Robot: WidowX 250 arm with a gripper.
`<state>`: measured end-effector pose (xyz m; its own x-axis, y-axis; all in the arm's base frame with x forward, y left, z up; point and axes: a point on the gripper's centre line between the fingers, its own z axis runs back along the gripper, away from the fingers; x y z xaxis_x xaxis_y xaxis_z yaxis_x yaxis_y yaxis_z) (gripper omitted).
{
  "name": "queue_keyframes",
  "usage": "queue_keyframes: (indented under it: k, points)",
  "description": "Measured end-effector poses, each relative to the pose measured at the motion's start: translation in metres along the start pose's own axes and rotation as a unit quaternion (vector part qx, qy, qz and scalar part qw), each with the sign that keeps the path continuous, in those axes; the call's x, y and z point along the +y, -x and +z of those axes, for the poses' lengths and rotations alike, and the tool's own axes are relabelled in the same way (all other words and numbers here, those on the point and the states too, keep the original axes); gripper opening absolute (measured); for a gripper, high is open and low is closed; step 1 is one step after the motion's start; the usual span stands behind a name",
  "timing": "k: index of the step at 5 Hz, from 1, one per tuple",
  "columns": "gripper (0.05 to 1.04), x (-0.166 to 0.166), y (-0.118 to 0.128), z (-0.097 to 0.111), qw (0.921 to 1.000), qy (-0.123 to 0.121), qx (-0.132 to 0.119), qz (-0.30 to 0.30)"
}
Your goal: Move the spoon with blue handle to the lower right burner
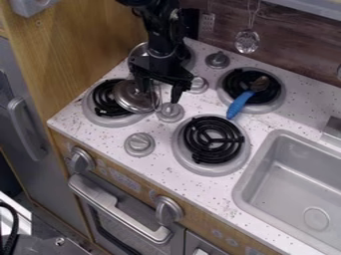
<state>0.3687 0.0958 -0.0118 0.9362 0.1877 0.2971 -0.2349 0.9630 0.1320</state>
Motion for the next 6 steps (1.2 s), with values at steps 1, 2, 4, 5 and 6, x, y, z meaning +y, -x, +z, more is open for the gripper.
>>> queue_keyframes:
  k: [1,2,4,5,6]
  points:
    - [0.997,-0.002,0.012,-0.012,0.9998,0.000,0.022,-0.002]
    - [0.997,-0.028,-0.001,-0.012,0.9990,-0.005,0.014,-0.043]
    - [0.997,-0.095,-0.037,-0.026,0.9930,0.069,-0.036,-0.088]
    - [0.997,-0.108,-0.050,-0.034,0.9918,0.070,-0.043,-0.097]
    - [0.997,-0.113,-0.055,-0.049,0.9927,0.065,-0.024,-0.099]
